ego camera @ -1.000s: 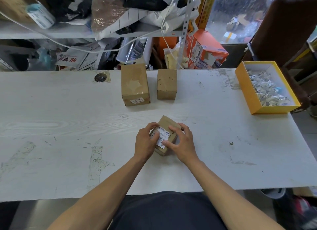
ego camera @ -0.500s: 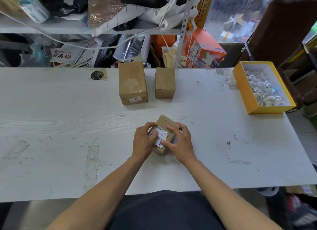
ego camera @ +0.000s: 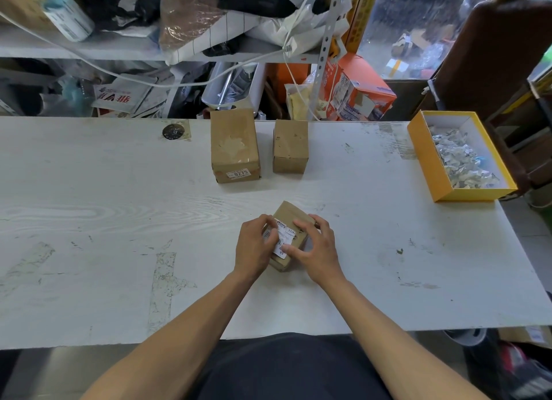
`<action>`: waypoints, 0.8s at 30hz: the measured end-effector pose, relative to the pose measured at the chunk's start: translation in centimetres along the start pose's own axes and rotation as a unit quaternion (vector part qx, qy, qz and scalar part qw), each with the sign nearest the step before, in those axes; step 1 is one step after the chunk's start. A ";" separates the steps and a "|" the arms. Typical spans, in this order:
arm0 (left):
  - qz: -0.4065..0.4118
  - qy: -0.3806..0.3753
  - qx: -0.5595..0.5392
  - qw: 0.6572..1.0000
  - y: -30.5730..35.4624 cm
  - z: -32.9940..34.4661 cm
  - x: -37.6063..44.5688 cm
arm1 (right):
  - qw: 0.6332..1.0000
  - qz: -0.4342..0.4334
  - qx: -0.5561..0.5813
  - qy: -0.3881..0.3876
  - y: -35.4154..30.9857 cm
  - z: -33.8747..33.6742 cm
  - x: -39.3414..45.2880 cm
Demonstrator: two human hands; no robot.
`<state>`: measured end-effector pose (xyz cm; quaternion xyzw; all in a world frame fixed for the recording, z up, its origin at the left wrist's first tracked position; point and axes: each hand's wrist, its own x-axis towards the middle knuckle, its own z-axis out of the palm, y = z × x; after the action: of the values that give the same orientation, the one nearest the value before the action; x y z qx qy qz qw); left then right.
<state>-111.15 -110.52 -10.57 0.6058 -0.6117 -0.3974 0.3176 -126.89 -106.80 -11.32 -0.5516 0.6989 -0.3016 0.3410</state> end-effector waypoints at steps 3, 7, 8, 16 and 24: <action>-0.022 0.006 -0.027 0.999 -0.2 0.0 -0.1 | 1.000 0.000 0.004 0.001 0.0 0.0 0.0; -0.040 0.005 -0.041 0.998 -0.6 -0.1 0.0 | 1.000 -0.003 0.001 -0.001 0.0 0.0 0.0; -0.038 0.008 -0.038 0.998 -0.7 0.0 0.0 | 1.000 -0.004 0.002 -0.001 0.0 0.0 0.0; -0.051 0.030 -0.082 0.995 -0.4 0.7 -0.7 | 1.000 0.000 0.009 -0.001 0.2 0.0 0.1; -0.028 0.022 -0.029 0.999 -0.4 0.2 -0.4 | 1.000 -0.001 0.012 -0.003 0.1 -0.1 0.0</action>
<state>-111.08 -110.08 -11.00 0.6217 -0.5756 -0.4100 0.3377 -127.03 -106.80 -11.37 -0.5494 0.6933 -0.3086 0.3497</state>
